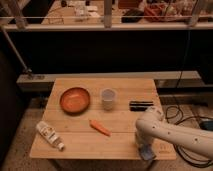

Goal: Wipe the white sponge on the table

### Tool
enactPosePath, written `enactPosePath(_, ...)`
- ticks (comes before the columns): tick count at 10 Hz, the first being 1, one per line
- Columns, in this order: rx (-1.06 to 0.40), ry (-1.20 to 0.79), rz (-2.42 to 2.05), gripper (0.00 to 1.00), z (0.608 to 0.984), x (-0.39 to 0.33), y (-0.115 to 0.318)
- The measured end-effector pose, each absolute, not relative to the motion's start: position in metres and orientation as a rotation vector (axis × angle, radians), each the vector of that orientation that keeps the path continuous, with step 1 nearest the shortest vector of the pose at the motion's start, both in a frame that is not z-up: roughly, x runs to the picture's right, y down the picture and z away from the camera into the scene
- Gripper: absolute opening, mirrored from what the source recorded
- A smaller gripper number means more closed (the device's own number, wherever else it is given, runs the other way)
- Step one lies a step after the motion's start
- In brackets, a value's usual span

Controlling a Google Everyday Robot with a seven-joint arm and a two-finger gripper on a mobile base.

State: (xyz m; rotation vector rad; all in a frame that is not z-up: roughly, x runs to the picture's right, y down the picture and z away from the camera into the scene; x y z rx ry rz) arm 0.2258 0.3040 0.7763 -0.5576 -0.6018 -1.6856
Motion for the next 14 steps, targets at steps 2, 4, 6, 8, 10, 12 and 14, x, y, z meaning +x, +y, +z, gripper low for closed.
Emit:
enactPosePath(2,-0.56,-0.554,-1.613,0.0,0.784,0.258,0.294)
enactPosePath(4,-0.539,-0.517,-1.555,0.0,0.8,0.271,0.268)
enactPosePath(6,-0.525,-0.503,-1.529,0.0,0.818,0.271,0.244)
enactPosePath(8,-0.515,-0.502,-1.529,0.0,0.835,0.262,0.225)
enactPosePath(10,-0.498,-0.51,-1.545,0.0,0.843,0.241,0.213)
enactPosePath(12,-0.484,-0.532,-1.592,0.0,0.844,0.209,0.211)
enactPosePath(14,-0.465,-0.558,-1.663,0.0,0.841,0.171,0.213)
